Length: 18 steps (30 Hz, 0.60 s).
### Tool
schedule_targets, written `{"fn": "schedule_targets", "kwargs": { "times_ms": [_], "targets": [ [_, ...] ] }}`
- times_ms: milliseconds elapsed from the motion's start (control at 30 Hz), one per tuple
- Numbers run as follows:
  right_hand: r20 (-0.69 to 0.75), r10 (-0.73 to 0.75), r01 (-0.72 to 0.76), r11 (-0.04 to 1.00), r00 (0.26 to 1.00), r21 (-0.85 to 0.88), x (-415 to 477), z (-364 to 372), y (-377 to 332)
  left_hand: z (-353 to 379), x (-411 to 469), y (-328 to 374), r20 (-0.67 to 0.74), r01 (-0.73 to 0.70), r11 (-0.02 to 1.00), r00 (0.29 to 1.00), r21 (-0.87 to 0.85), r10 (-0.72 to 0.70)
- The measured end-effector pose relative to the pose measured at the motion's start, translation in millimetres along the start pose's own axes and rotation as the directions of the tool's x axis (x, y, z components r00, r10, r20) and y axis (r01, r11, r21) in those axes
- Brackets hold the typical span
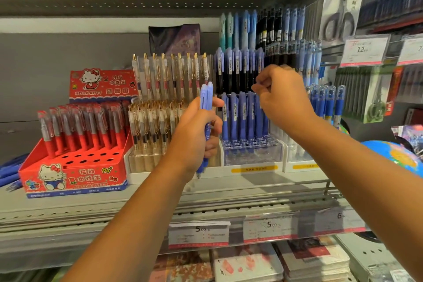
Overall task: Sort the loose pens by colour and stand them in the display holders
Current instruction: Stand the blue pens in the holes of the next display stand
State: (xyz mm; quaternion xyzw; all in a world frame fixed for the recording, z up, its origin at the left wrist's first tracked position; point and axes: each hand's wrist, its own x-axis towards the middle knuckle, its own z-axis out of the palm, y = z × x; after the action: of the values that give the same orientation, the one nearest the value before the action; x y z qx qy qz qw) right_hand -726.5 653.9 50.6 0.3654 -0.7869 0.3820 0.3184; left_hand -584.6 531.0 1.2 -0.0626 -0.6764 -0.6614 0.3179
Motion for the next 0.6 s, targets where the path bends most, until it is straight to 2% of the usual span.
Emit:
{"fn": "schedule_targets", "kwargs": {
  "times_ms": [167, 300, 367, 433, 500, 567, 600],
  "targets": [
    [0.117, 0.027, -0.002, 0.979, 0.993, -0.204, 2, 4, 8, 2, 0, -1, -0.020, 0.001, 0.997, 1.000, 0.075, 0.001],
    [0.185, 0.051, 0.019, 0.934, 0.982, -0.357, 2, 1, 4, 2, 0, -2, 0.001, -0.078, 0.978, 0.997, 0.193, 0.079],
    [0.186, 0.059, 0.024, 0.910, 0.981, -0.413, -1, -2, -1, 3, 0, -1, -0.001, -0.112, 0.973, 0.993, 0.201, 0.115],
    [0.127, 0.015, 0.045, 0.886, 0.992, -0.462, -6, -5, -8, 3, 1, 0, -0.013, -0.121, 0.975, 0.992, 0.187, 0.126],
    [0.048, -0.085, 0.096, 0.930, 0.995, -0.356, -10, -8, -18, 4, 2, 0, -0.014, -0.123, 0.978, 0.992, 0.170, 0.128],
    [0.044, -0.081, 0.078, 0.995, 0.996, 0.064, -14, -11, -33, 5, 2, 0, -0.012, -0.123, 0.980, 0.992, 0.156, 0.127],
    [0.085, -0.045, 0.018, 0.953, 0.995, 0.301, -17, -13, -42, 5, 2, 0, -0.014, -0.120, 0.981, 0.992, 0.151, 0.123]
  ]
}}
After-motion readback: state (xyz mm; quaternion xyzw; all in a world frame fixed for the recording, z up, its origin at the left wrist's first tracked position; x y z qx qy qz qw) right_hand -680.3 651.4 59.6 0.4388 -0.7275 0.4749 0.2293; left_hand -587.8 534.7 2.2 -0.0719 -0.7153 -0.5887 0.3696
